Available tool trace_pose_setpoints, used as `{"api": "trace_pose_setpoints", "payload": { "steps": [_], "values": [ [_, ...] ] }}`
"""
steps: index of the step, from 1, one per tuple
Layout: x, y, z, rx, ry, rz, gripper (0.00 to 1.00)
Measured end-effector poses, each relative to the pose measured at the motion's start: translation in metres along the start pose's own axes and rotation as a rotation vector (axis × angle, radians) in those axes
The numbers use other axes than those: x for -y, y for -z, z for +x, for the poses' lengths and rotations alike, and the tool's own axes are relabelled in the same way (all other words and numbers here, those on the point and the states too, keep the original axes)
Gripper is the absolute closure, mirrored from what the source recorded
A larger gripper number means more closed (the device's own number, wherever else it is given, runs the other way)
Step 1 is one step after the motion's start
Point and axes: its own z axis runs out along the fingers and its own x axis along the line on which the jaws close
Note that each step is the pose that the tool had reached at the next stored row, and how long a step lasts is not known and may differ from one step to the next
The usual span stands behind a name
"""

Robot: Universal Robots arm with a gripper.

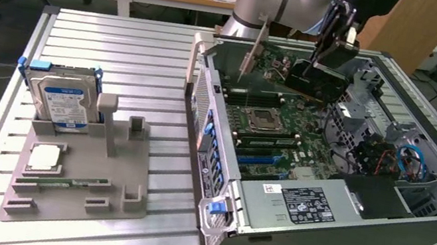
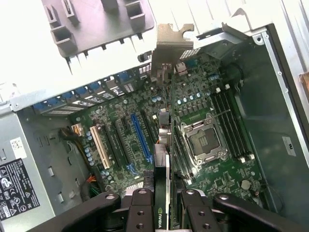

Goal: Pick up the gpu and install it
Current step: 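Insert the gpu into the slot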

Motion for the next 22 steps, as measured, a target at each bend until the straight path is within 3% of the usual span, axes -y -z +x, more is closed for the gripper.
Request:
{"api": "trace_pose_setpoints", "payload": {
  "steps": [22],
  "values": [
    [0.0001, 0.0000, 0.0002, -0.0123, 0.186, -0.0050, 0.74]
  ]
}}
